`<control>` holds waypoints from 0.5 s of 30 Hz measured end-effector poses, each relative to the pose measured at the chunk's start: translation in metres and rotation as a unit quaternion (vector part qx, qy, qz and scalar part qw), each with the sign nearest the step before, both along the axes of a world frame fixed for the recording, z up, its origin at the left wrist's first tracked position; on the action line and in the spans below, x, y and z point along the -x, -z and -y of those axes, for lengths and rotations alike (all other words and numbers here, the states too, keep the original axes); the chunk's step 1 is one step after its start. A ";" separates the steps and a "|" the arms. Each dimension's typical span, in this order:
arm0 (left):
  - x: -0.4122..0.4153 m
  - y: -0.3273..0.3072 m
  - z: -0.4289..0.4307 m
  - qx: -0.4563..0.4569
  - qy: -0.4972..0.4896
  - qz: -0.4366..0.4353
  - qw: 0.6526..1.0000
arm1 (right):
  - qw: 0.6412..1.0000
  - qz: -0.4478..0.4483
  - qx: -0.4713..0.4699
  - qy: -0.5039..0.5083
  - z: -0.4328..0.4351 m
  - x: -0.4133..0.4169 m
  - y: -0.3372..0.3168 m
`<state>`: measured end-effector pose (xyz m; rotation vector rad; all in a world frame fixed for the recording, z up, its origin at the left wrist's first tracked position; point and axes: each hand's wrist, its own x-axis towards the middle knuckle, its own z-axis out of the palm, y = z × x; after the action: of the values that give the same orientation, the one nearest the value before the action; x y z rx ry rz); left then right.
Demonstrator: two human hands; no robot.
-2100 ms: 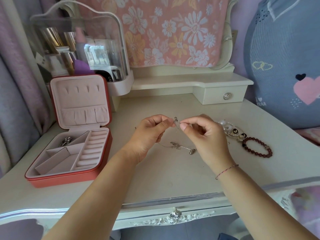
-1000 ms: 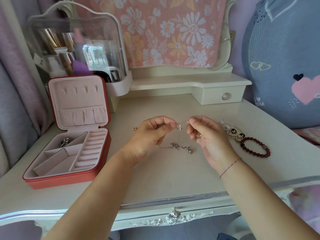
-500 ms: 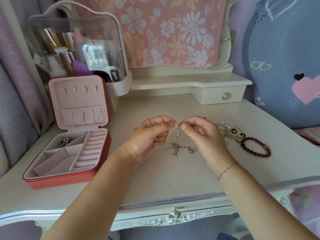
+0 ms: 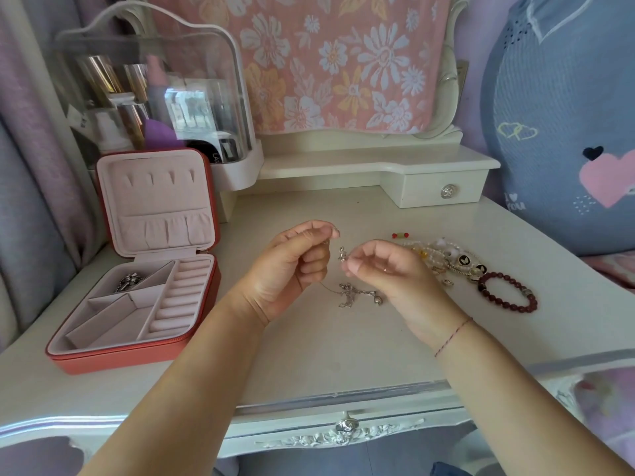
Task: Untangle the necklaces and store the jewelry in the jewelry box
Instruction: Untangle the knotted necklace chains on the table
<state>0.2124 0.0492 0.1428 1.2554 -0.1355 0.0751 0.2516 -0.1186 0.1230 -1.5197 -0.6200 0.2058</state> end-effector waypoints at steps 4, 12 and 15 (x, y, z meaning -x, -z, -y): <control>-0.002 -0.002 -0.004 0.082 -0.026 0.000 0.996 | 0.972 -0.153 -0.166 -0.068 0.005 -0.005 -0.008; -0.004 -0.004 -0.023 0.225 -0.089 0.004 0.970 | 0.904 -0.240 -0.336 -0.111 0.018 -0.016 -0.018; -0.004 -0.006 -0.026 0.234 -0.097 0.010 0.967 | 0.903 -0.245 -0.343 -0.082 0.023 -0.019 -0.029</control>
<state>0.2166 0.0751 0.1484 0.7914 -0.0090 0.2741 0.2706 -0.1420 0.1515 -0.6880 -0.3507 0.4325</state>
